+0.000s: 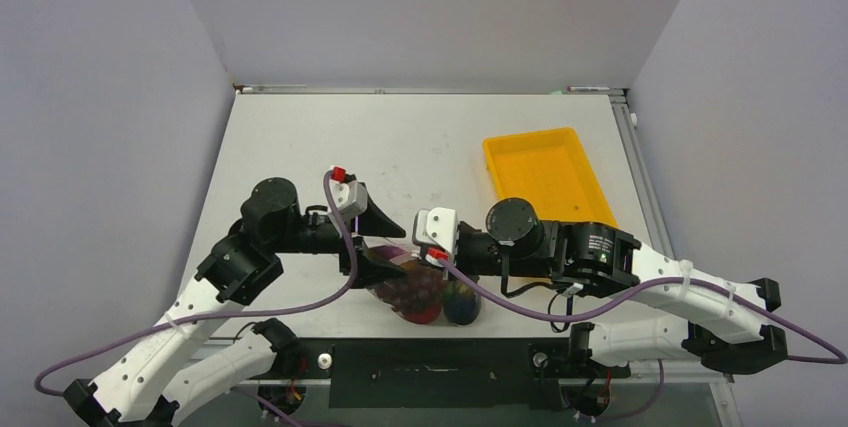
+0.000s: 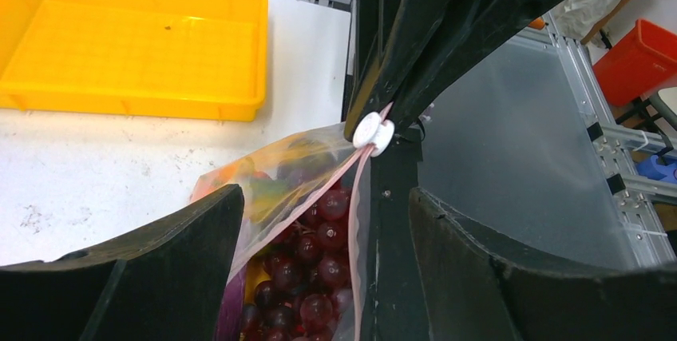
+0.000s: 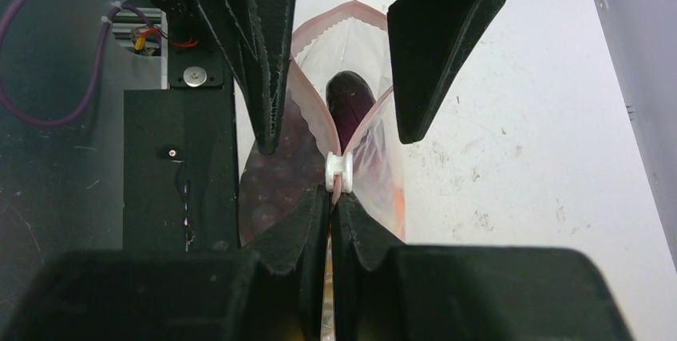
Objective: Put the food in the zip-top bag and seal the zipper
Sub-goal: Zip the zipper food storage bag at the center of the board.
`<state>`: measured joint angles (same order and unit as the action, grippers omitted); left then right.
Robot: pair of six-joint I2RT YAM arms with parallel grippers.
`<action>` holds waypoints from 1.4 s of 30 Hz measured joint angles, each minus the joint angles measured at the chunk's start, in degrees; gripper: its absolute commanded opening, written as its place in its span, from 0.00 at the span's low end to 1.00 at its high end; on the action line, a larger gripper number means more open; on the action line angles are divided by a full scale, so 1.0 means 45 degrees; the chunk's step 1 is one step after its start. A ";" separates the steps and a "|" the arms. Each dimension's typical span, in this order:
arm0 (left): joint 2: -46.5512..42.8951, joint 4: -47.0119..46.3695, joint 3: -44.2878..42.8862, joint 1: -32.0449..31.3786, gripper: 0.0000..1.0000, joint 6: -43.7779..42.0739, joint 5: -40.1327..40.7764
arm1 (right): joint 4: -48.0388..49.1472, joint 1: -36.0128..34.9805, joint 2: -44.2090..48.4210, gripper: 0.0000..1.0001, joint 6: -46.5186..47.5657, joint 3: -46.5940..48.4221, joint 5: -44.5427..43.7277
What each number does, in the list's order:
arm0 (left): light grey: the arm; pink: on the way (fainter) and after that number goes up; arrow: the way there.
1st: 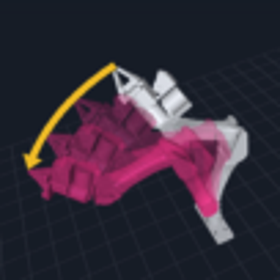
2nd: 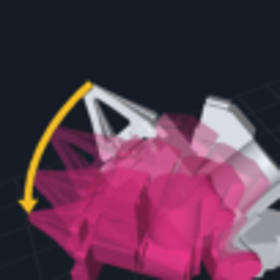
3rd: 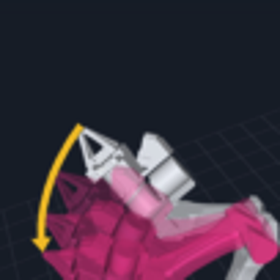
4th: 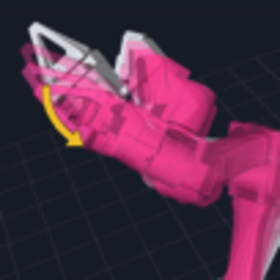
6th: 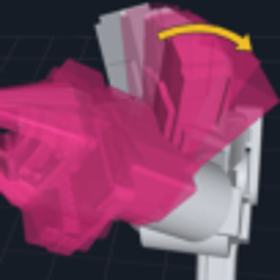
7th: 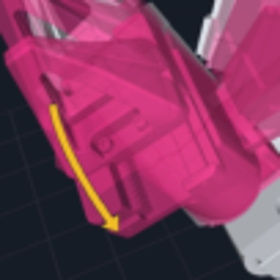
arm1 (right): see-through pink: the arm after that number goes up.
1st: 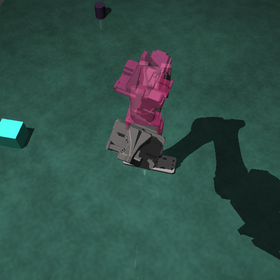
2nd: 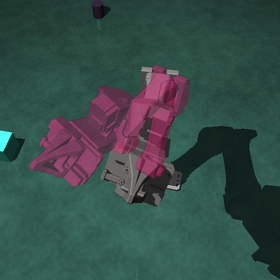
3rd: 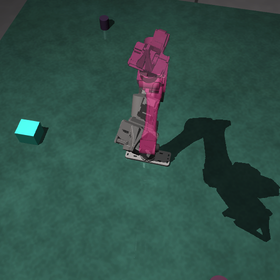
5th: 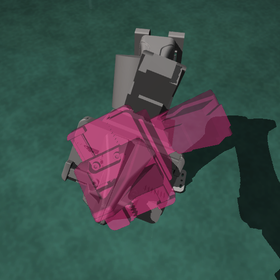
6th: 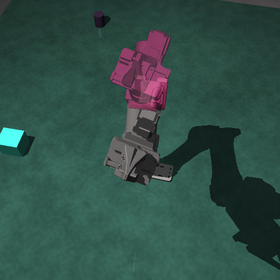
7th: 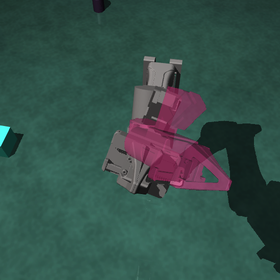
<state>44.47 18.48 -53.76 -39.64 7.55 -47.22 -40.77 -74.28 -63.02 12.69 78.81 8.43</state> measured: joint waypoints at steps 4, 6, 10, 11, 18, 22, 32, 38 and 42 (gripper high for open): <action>0.0287 -0.0155 0.0194 0.0000 0.64 -0.0155 -0.0185 | 0.0117 0.0029 0.0146 0.05 -0.0039 -0.0185 0.0000; 0.0350 -0.0277 0.0262 0.0000 0.58 -0.0165 -0.0282 | 0.0194 0.0058 0.0194 0.05 -0.0073 -0.0272 0.0000; 0.0393 -0.0505 0.0379 0.0000 0.45 -0.0175 -0.0457 | 0.0301 0.0107 0.0233 0.05 -0.0121 -0.0374 0.0000; 0.0398 -0.0534 0.0389 0.0000 0.42 -0.0165 -0.0495 | 0.0321 0.0107 0.0233 0.05 -0.0146 -0.0398 0.0000; 0.0418 -0.0670 0.0413 0.0000 0.15 -0.0165 -0.0627 | 0.0423 0.0194 0.0233 0.05 -0.0257 -0.0442 -0.0005; 0.0393 -0.0743 0.0500 -0.0005 0.00 -0.0180 -0.0665 | 0.0491 0.0262 0.0233 0.05 -0.0316 -0.0457 -0.0010; -0.0112 -0.0729 0.0733 -0.0005 0.00 -0.0243 -0.0563 | 0.1044 0.0350 0.0253 0.26 -0.0597 -0.0763 -0.0010; -0.0398 -0.0738 0.0894 -0.0005 0.00 -0.0049 -0.0568 | 0.1515 0.0359 0.0680 0.42 -0.0690 -0.1724 0.0034; -0.0461 -0.0743 0.0933 -0.0005 0.00 -0.0015 -0.0607 | 0.1753 0.0466 0.0733 0.41 -0.0704 -0.2166 0.0301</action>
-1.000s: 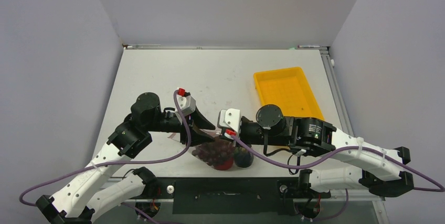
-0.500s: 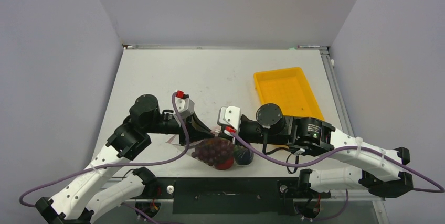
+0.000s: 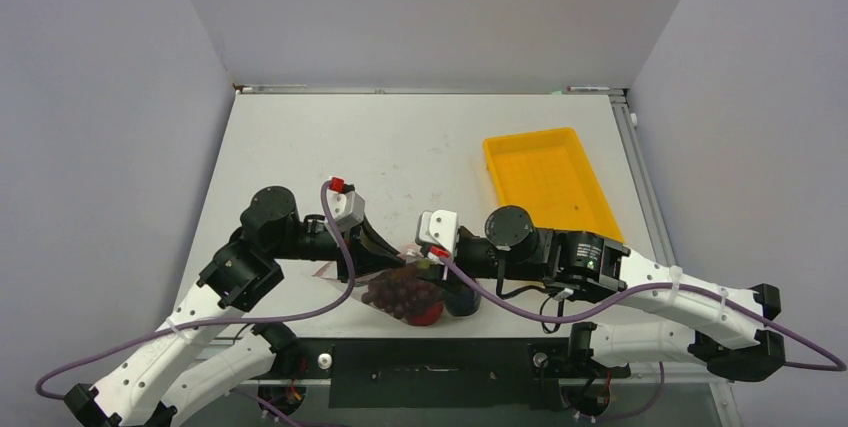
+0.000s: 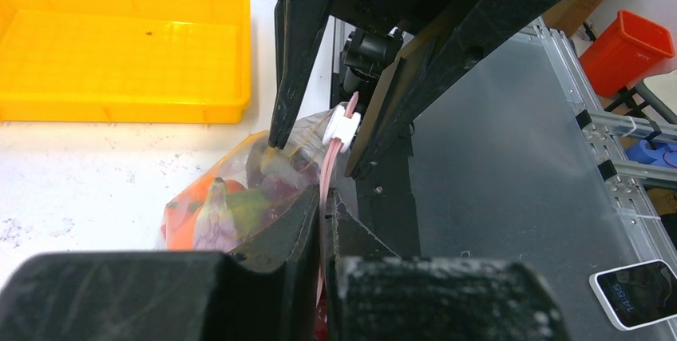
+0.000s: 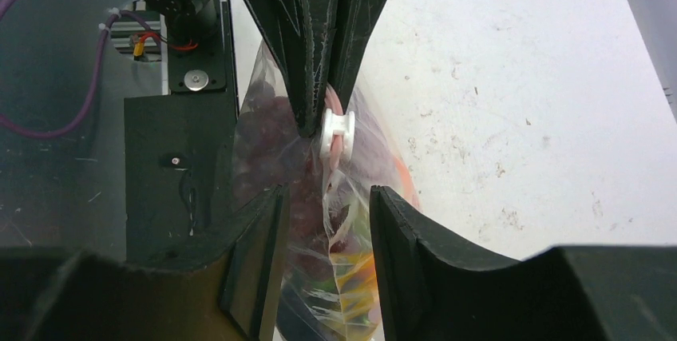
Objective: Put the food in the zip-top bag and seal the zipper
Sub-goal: Zip the zipper food storage bag at the center of the board.
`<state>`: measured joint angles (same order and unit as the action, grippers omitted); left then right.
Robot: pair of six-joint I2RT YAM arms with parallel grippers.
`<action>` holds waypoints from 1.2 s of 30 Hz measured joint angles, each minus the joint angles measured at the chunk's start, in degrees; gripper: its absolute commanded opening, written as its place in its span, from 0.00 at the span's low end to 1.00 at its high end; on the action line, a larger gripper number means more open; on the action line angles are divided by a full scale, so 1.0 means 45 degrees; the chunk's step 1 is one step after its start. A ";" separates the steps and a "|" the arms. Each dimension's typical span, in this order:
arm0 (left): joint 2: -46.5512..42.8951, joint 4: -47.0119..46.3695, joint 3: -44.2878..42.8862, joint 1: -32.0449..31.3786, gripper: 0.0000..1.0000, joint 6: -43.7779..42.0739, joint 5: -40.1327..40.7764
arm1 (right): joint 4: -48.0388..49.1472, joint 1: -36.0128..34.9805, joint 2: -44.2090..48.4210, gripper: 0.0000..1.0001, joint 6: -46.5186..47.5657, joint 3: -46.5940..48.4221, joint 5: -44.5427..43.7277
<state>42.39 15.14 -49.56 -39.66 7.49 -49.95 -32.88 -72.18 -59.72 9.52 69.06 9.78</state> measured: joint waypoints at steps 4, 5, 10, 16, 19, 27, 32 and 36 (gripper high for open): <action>0.0005 -0.0010 0.0034 0.0000 0.00 0.0039 -0.0058 | 0.0121 0.0141 -0.0010 0.40 -0.0029 -0.0155 0.0384; 0.0000 -0.0010 0.0034 0.0000 0.00 0.0049 -0.0078 | 0.0243 0.0199 -0.0010 0.40 -0.0034 -0.0155 0.0515; -0.0005 -0.0029 0.0078 0.0000 0.00 0.0053 -0.0214 | 0.0588 0.0515 -0.0160 0.37 -0.0019 -0.0141 0.1073; -0.0024 0.0005 0.0107 0.0000 0.00 0.0034 -0.0257 | 0.0631 0.0933 -0.0733 0.28 0.0019 -0.0058 0.1846; -0.0053 0.0010 0.0126 0.0005 0.00 -0.0044 -0.0253 | 0.0627 0.1112 -0.0826 0.26 0.0015 -0.0010 0.2191; -0.0073 0.0024 0.0126 0.0005 0.00 -0.0267 -0.0199 | 0.0573 0.1404 -0.0952 0.05 0.0087 0.0097 0.2968; -0.0073 0.0194 0.0131 0.0015 0.15 -0.0403 -0.0189 | 0.0316 0.1496 -0.1234 0.05 0.0117 0.0359 0.3288; -0.0073 0.0175 0.0126 0.0015 0.42 -0.0447 -0.0204 | 0.0248 0.1540 -0.1413 0.05 0.0112 0.0447 0.3371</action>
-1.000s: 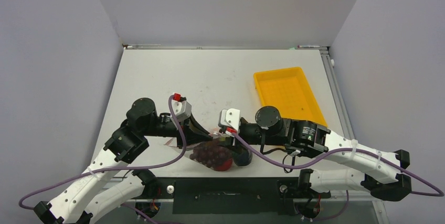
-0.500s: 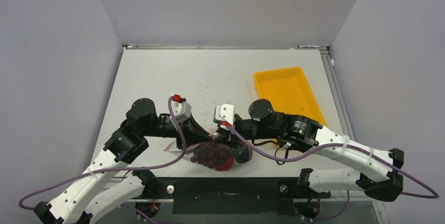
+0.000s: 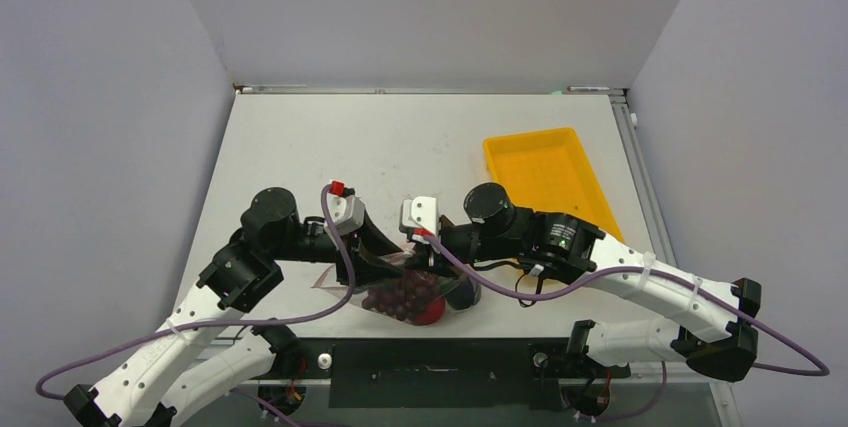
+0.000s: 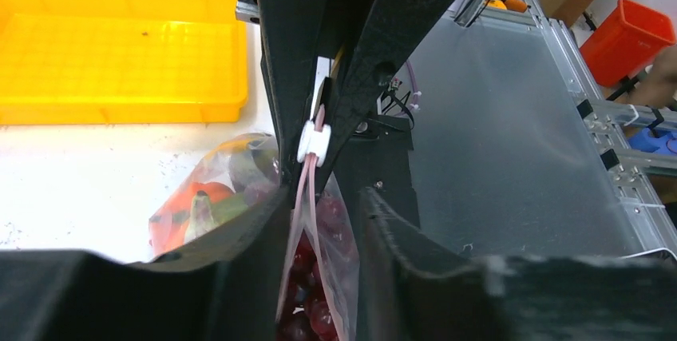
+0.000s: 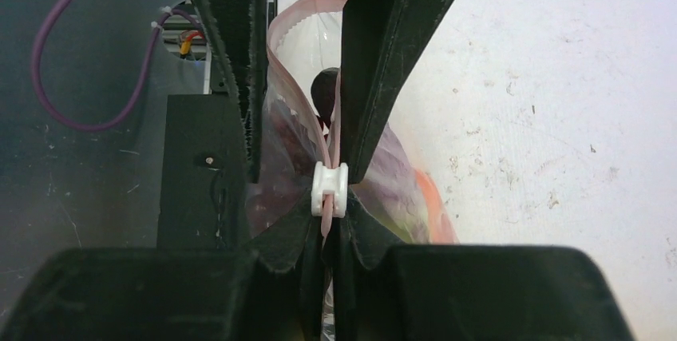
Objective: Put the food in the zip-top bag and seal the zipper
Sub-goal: Zip the zipper food storage bag at the center of the board.
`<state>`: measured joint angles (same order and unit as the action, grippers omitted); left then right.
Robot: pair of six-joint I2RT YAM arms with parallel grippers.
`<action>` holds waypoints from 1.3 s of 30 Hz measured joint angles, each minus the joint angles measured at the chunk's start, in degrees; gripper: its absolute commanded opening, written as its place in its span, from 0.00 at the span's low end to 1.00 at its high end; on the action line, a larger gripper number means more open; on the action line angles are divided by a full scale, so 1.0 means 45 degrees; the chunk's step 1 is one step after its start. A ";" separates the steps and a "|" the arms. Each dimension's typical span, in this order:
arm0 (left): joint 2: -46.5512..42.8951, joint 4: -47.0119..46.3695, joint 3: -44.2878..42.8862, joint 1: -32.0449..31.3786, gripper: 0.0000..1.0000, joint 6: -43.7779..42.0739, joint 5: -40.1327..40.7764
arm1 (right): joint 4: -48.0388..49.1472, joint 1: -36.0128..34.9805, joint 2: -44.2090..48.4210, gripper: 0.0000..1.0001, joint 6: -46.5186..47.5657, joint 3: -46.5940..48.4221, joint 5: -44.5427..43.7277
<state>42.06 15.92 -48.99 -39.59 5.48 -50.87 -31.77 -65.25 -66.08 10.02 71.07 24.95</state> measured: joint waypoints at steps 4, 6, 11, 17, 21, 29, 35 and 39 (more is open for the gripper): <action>0.0000 -0.0204 0.0000 0.0000 0.55 0.0262 0.0000 | 0.0005 0.0000 -0.0087 0.05 -0.0024 0.0000 0.0000; 0.0000 -0.0330 0.0000 0.0000 0.59 0.0364 0.0005 | 0.0005 0.0000 -0.0087 0.05 -0.0044 0.0000 0.0000; 0.0000 -0.0826 0.0000 0.0000 0.62 0.0636 0.0117 | 0.0005 0.0000 -0.0087 0.05 -0.0063 0.0000 0.0010; 0.0073 -0.1530 0.0000 0.0000 0.62 0.1049 0.0257 | 0.0005 0.0005 -0.0049 0.05 -0.0126 -0.0005 0.0039; 0.0204 -0.1953 0.0000 0.0000 0.57 0.1326 0.0253 | 0.0000 0.0005 0.0039 0.05 -0.0151 -0.0010 0.0039; 0.0253 -0.2516 0.0000 0.0000 0.43 0.1690 0.0092 | 0.0000 0.0005 0.0092 0.05 -0.0194 -0.0039 0.0039; 0.0291 -0.2730 0.0005 0.0000 0.35 0.1758 -0.0180 | 0.0000 0.0005 0.0092 0.05 -0.0253 -0.0039 0.0039; 0.0408 -0.2749 0.0015 0.0000 0.30 0.1783 -0.0340 | 0.0005 0.0005 0.0092 0.05 -0.0350 -0.0039 0.0039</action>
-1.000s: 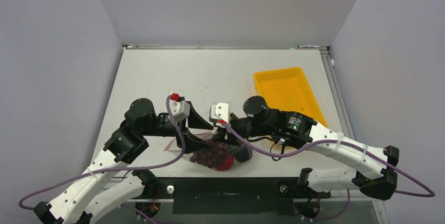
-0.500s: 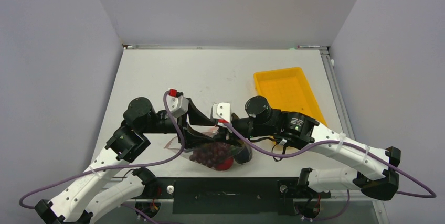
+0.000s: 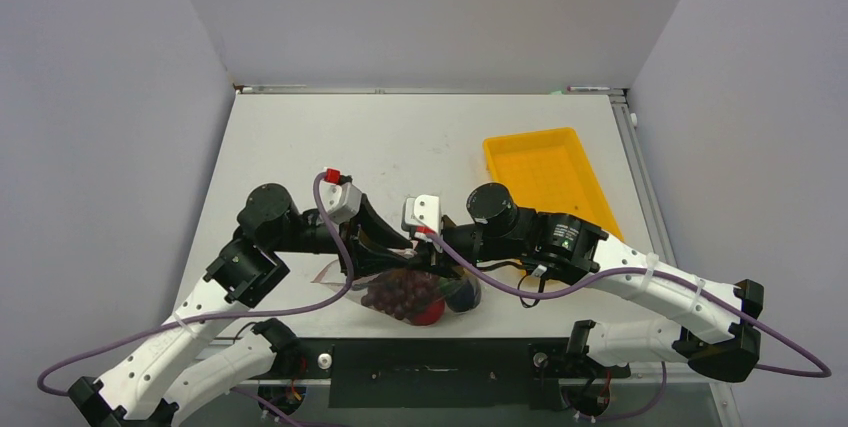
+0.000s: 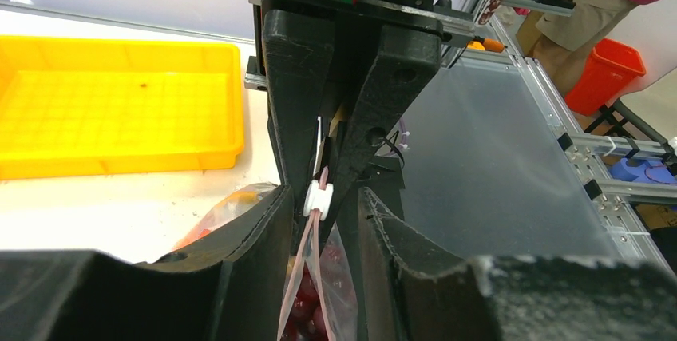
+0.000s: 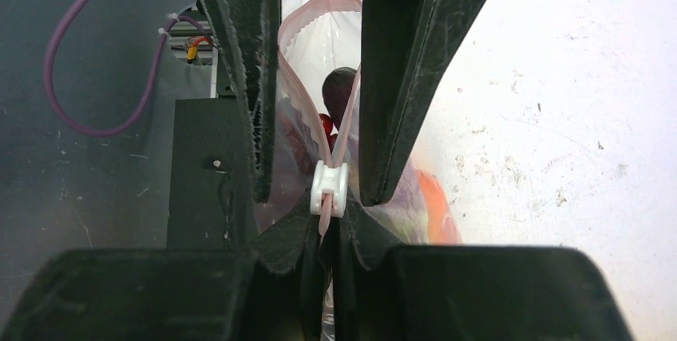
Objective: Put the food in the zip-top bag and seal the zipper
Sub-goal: Zip the zipper food storage bag at the center of the board.
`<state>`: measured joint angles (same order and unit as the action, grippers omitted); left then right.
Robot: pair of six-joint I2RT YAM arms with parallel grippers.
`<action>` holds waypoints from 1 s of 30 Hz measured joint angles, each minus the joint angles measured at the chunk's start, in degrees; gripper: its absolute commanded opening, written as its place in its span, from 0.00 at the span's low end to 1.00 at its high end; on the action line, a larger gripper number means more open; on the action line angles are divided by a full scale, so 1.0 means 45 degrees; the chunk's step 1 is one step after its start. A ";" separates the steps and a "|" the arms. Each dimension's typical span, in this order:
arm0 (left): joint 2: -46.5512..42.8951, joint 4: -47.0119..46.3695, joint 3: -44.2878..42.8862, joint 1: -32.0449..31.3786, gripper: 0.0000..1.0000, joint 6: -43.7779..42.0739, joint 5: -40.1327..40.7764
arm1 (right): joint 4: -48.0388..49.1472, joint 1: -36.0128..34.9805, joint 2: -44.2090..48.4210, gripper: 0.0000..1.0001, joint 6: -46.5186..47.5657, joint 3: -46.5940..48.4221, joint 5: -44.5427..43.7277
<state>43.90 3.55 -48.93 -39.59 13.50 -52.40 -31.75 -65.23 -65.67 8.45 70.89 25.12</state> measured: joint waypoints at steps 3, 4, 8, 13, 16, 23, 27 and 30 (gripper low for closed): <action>0.0102 0.0000 0.0044 0.0000 0.27 0.0024 -0.0097 | 0.0000 0.0000 0.0000 0.05 -0.0039 0.0000 -0.0005; 0.0126 0.0000 0.0063 0.0000 0.25 0.0029 -0.0107 | 0.0000 0.0000 0.0000 0.05 -0.0039 0.0000 -0.0005; 0.0155 -0.0005 0.0102 0.0000 0.19 0.0058 -0.0126 | 0.0000 0.0000 0.0000 0.05 -0.0044 0.0000 -0.0005; 0.0160 0.0005 0.0102 0.0000 0.05 0.0049 -0.0131 | 0.0000 0.0000 0.0000 0.05 -0.0044 0.0000 0.0000; 0.0175 0.0015 0.0102 0.0000 0.00 0.0053 -0.0131 | 0.0000 0.0000 0.0000 0.05 -0.0053 0.0000 -0.0005; 0.0063 0.0131 0.0102 0.0000 0.00 -0.0160 -0.0010 | 0.0087 0.0000 0.0068 0.05 -0.0136 -0.0039 -0.0131; -0.0073 0.0189 0.0102 0.0000 0.00 -0.0345 0.0180 | 0.0403 0.0000 0.0408 0.05 -0.0267 -0.0311 -0.0398; -0.0136 0.0219 0.0102 -0.0005 0.00 -0.0491 0.0272 | 0.0699 -0.0005 0.0835 0.05 -0.0379 -0.0627 -0.0617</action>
<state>43.29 4.54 -48.47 -39.62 11.29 -51.18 -28.60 -65.25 -61.91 6.74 68.07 22.35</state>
